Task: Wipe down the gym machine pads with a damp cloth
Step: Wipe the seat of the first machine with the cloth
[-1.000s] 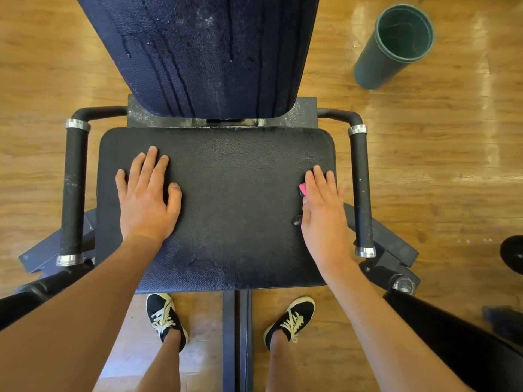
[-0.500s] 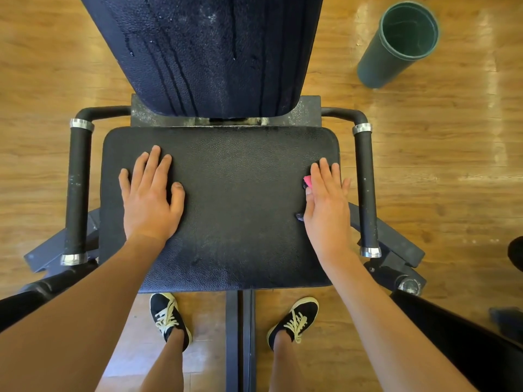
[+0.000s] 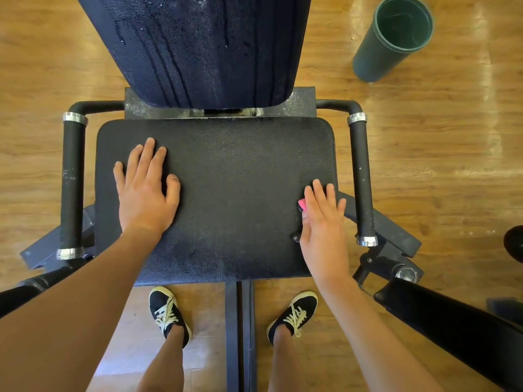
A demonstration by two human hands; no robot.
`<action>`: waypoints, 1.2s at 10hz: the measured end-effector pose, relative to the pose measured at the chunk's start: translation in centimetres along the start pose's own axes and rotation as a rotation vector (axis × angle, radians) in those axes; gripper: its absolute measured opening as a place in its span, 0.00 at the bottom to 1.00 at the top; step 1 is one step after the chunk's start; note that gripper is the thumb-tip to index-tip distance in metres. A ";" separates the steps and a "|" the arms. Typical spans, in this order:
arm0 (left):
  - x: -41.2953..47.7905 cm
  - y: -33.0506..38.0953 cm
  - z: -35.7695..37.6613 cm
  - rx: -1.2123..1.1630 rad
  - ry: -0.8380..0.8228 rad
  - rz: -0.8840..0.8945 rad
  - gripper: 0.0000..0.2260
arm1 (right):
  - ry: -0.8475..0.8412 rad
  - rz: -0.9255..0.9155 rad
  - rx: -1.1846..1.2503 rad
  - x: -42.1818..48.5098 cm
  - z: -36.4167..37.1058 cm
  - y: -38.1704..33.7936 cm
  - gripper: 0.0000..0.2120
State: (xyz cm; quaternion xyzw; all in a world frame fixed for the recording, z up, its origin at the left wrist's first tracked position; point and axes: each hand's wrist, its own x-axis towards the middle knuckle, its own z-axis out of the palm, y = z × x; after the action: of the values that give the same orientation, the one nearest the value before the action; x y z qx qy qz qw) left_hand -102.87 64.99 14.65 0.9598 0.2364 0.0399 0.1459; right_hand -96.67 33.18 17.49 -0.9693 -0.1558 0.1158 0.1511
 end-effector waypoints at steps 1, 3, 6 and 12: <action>0.0 0.0 0.0 -0.002 0.004 0.002 0.23 | -0.014 -0.019 -0.010 1.4 -0.2 0.1 0.40; -0.1 0.0 0.1 -0.008 0.005 0.001 0.24 | 0.004 -0.054 -0.007 1.7 0.0 0.7 0.37; -0.1 -0.3 0.3 -0.010 0.013 0.010 0.23 | 0.039 -0.040 0.016 -3.8 1.0 1.4 0.31; -0.2 -0.2 0.1 -0.019 0.007 0.004 0.23 | 0.066 -0.037 -0.004 -4.6 1.4 1.3 0.33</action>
State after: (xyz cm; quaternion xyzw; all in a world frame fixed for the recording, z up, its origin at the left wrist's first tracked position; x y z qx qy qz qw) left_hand -103.16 65.02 14.51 0.9587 0.2348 0.0456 0.1540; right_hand -100.91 30.80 16.57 -0.9698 -0.1689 0.0808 0.1561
